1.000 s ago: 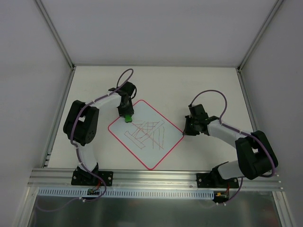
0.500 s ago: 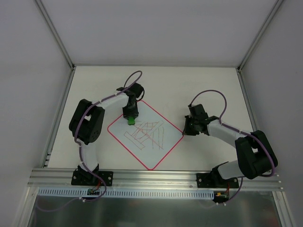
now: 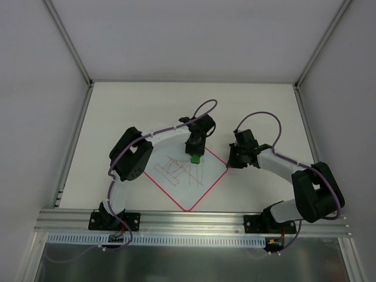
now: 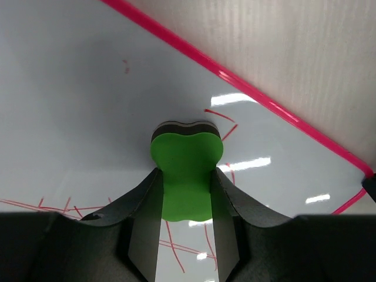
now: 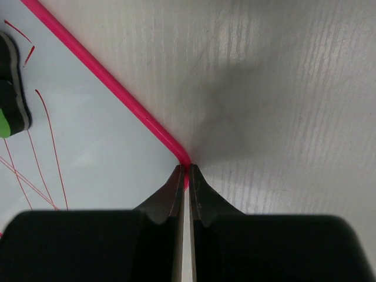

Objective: Erase the whiteboard

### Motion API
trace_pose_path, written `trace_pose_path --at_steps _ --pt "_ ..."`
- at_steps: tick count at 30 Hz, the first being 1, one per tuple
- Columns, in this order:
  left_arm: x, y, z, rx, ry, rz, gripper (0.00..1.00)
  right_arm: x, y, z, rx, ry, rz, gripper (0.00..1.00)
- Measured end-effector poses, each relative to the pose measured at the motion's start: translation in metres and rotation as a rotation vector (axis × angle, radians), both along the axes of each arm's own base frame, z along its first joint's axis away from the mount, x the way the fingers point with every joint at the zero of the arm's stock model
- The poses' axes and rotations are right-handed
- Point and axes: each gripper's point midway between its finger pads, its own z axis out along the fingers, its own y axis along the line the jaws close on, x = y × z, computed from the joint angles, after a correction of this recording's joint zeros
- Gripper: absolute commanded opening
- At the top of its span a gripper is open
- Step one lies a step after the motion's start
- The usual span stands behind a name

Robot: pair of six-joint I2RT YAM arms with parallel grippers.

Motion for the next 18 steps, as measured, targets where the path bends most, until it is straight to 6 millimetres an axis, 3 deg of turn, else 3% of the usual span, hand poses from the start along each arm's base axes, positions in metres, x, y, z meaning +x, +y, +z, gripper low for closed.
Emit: trace_pose_path --at_steps 3,9,12,18 --pt "0.003 0.024 0.001 -0.031 0.024 0.068 0.0 0.0 0.0 0.0 0.0 0.0 0.0 0.0" --pt "0.014 0.119 0.001 0.008 0.084 0.283 0.0 0.0 0.0 0.0 0.0 0.0 0.0 0.0" --pt "0.019 0.157 0.001 0.022 0.106 0.377 0.0 0.0 0.0 0.0 0.001 -0.001 0.0 0.0" --pt "0.023 0.195 0.001 0.025 0.138 0.477 0.0 0.0 0.0 0.0 0.001 -0.001 0.0 0.0"
